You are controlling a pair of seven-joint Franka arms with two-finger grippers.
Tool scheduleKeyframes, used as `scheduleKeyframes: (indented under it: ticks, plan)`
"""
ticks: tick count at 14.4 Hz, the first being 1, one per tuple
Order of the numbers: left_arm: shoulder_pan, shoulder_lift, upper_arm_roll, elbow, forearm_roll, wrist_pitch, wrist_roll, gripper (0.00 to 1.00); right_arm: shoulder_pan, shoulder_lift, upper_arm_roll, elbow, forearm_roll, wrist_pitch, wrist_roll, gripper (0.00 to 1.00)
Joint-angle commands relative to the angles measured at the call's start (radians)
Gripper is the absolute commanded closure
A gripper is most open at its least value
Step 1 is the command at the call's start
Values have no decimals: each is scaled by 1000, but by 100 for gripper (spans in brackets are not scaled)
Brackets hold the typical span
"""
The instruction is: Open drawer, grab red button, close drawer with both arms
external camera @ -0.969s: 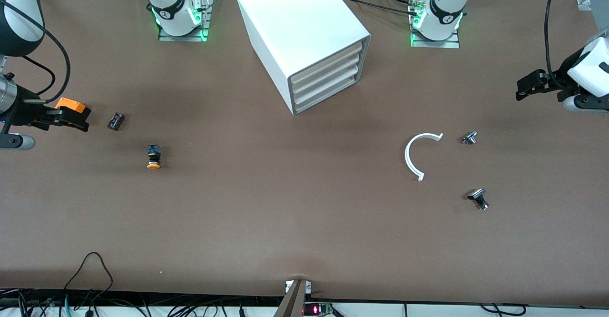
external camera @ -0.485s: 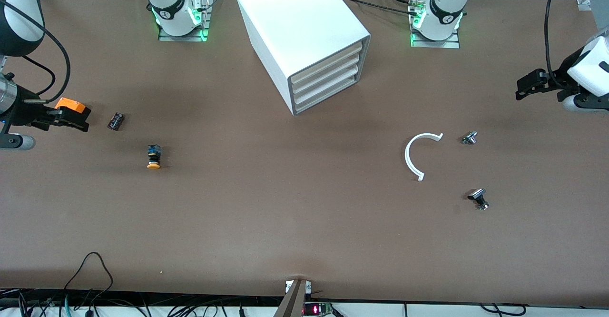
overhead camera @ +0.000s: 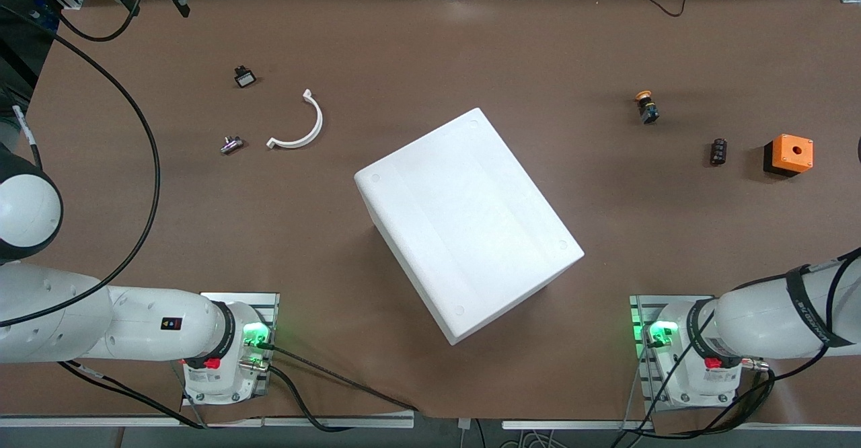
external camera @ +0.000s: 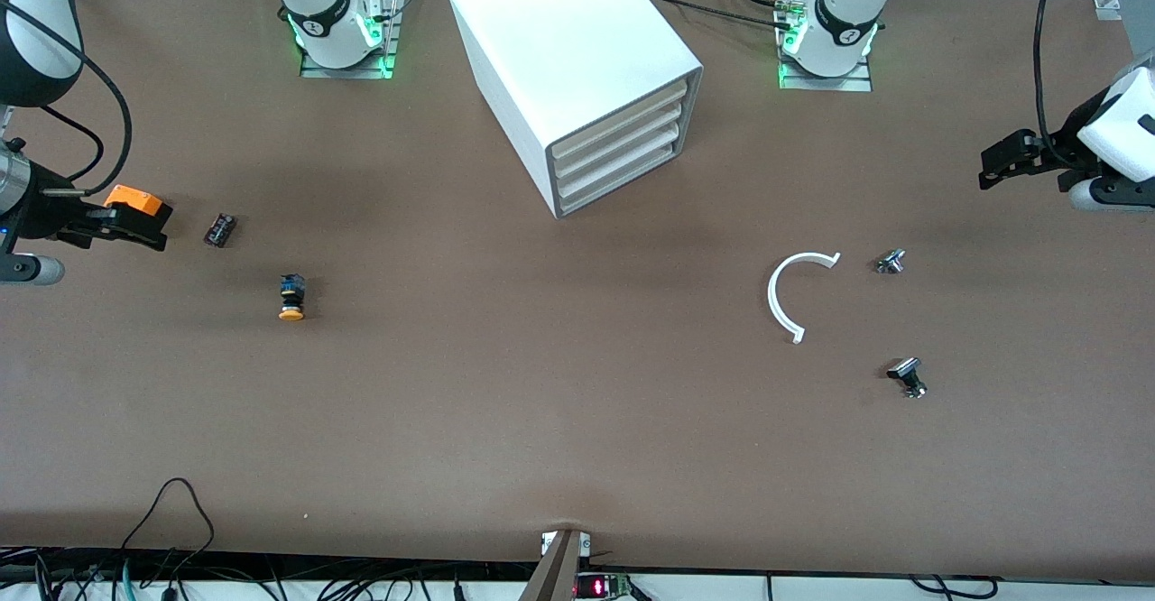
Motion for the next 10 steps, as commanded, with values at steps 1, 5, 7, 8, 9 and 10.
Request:
scheduleKeyframes:
  ticks: [1, 5, 7, 8, 9, 10]
  plan:
    - [-3, 14, -2, 34, 11, -34, 1, 0, -4, -12, 1, -2, 12, 1, 11, 0]
    - [-3, 16, -3, 36, 11, -39, 3, 0, -10, -8, -2, -2, 12, 1, 6, 0]
    - [-8, 17, -8, 37, 14, -40, 1, 0, -10, -6, -2, -2, 11, -1, 0, 0]
    - [-9, 17, -11, 39, 11, -40, 1, 0, -10, -6, 0, -2, 3, -1, -1, 0]
    - [-11, 17, -12, 40, 11, -40, 1, 0, -8, -6, 0, 0, 5, -1, 5, 0]
    - [-13, 17, -12, 40, 12, -40, 1, 0, -8, -3, 0, 3, 8, 1, 11, 0]
